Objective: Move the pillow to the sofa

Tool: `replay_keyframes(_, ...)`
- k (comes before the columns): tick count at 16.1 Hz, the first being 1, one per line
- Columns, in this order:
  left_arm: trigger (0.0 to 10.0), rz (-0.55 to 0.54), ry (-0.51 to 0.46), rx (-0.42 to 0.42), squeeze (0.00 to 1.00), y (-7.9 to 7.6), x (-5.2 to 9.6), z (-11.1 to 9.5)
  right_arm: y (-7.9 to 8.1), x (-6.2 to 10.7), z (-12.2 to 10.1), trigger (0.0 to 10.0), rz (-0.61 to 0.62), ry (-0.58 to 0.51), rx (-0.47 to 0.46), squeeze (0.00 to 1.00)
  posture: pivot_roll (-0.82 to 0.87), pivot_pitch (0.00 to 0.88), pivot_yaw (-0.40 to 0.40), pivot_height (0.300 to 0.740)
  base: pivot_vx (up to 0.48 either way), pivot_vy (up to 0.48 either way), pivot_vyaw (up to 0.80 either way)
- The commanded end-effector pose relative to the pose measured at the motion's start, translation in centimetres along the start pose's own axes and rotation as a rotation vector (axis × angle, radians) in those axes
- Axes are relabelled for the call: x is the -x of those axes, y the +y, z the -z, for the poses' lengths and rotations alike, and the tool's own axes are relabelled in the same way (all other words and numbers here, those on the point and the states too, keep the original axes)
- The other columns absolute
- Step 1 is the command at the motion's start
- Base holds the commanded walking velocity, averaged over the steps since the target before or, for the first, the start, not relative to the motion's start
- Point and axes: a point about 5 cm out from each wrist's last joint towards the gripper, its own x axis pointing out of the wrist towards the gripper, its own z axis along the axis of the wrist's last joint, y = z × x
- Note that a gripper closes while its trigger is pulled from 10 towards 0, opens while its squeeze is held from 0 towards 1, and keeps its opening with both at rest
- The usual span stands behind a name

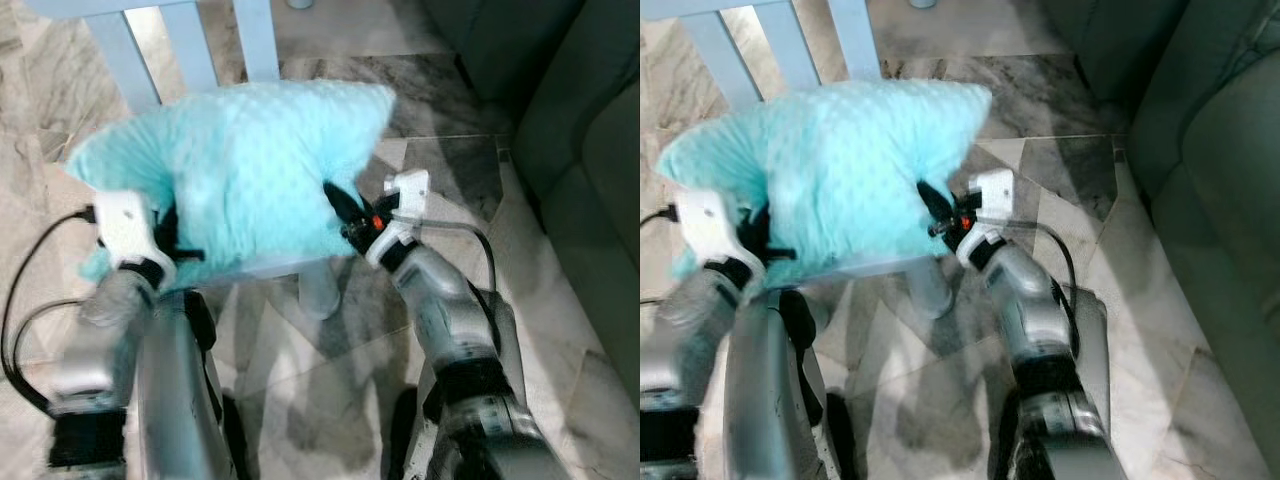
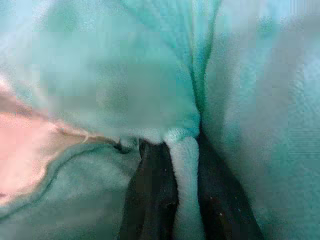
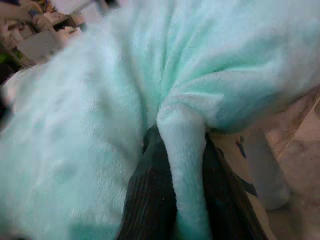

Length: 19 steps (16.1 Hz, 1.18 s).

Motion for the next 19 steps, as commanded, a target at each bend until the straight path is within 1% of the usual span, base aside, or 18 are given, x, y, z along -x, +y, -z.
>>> replay_keyframes(1,0.0,0.006,0.005,-0.034,0.00,-0.8,0.4,0.7,1.1,-0.1,-0.2,0.0,-0.040,0.010,0.032,0.00,-0.04,0.201,-0.020,0.334,0.000,0.000,0.00)
replay_keyframes(2,0.0,0.007,0.010,-0.045,0.00,-1.3,0.7,1.5,0.7,1.1,-0.2,0.0,0.028,0.008,0.048,0.00,-0.07,0.140,-0.016,0.334,0.000,0.000,0.00)
replay_keyframes(3,0.0,0.033,0.033,-0.042,0.00,-2.0,0.8,2.5,0.1,2.3,0.3,0.0,0.098,0.025,0.076,0.00,-0.09,0.109,-0.013,0.334,0.000,0.000,0.00)
replay_keyframes(4,0.0,0.052,0.055,-0.024,0.00,-2.3,1.1,3.3,-0.4,3.6,0.6,0.0,0.153,0.045,0.083,0.00,-0.10,0.084,-0.008,0.334,0.000,0.000,0.00)
replay_keyframes(5,0.0,0.061,0.068,-0.018,0.00,-2.5,1.1,4.0,-0.9,4.4,1.0,0.0,0.186,0.073,0.111,0.00,-0.11,0.050,0.000,0.334,0.000,0.000,0.00)
replay_keyframes(6,0.0,0.071,0.072,-0.028,0.00,-2.6,1.3,4.2,-1.1,5.1,1.2,0.0,0.212,0.082,0.127,0.00,-0.11,0.030,0.005,0.334,0.000,0.000,0.00)
replay_keyframes(7,0.0,0.085,0.080,-0.034,0.00,-2.6,1.5,4.7,-1.5,6.3,1.4,0.0,0.263,0.086,0.139,0.00,-0.12,0.000,0.014,0.334,0.000,0.000,0.00)
replay_keyframes(9,0.0,0.096,0.073,-0.007,0.00,-2.5,1.7,4.8,-2.2,7.6,1.1,0.0,0.343,0.073,0.148,0.00,-0.13,0.000,0.024,0.334,0.000,0.000,0.00)
replay_keyframes(10,0.0,0.087,0.062,-0.014,0.00,-2.0,1.6,4.7,-2.6,8.0,0.8,0.0,0.370,0.080,0.168,0.00,-0.14,0.000,0.030,0.334,0.000,0.000,0.00)
replay_keyframes(12,0.0,0.069,0.042,-0.017,0.00,-1.5,1.5,4.5,-2.9,8.4,0.9,0.0,0.391,0.094,0.191,0.00,-0.14,0.000,0.033,0.334,0.000,0.000,0.00)
replay_keyframes(14,0.0,0.046,0.042,-0.001,0.00,-1.4,1.3,4.5,-3.0,8.7,1.2,0.0,0.399,0.114,0.211,0.00,-0.13,0.000,0.029,0.334,0.000,0.000,0.00)
replay_keyframes(15,10.0,0.055,0.068,0.022,0.00,-1.9,1.3,4.7,-3.1,8.8,1.5,2.7,0.401,0.132,0.223,0.00,-0.13,0.000,0.029,0.334,0.000,0.000,0.00)
replay_keyframes(16,10.0,0.104,0.083,0.010,0.00,-2.7,1.5,4.9,-3.1,9.1,1.6,9.6,0.416,0.144,0.242,0.00,-0.13,0.000,0.031,0.334,0.000,0.000,0.00)
replay_keyframes(17,10.0,0.128,0.093,-0.015,0.00,-3.0,1.9,5.4,-3.3,9.5,1.8,10.0,0.445,0.161,0.249,0.00,-0.13,0.000,0.032,0.334,0.000,0.000,0.00)
replay_keyframes(19,10.0,0.111,0.128,-0.017,0.00,-2.7,2.1,6.3,-3.7,10.0,2.1,10.0,0.484,0.178,0.258,0.00,-0.13,0.000,0.037,0.334,0.000,0.000,0.00)
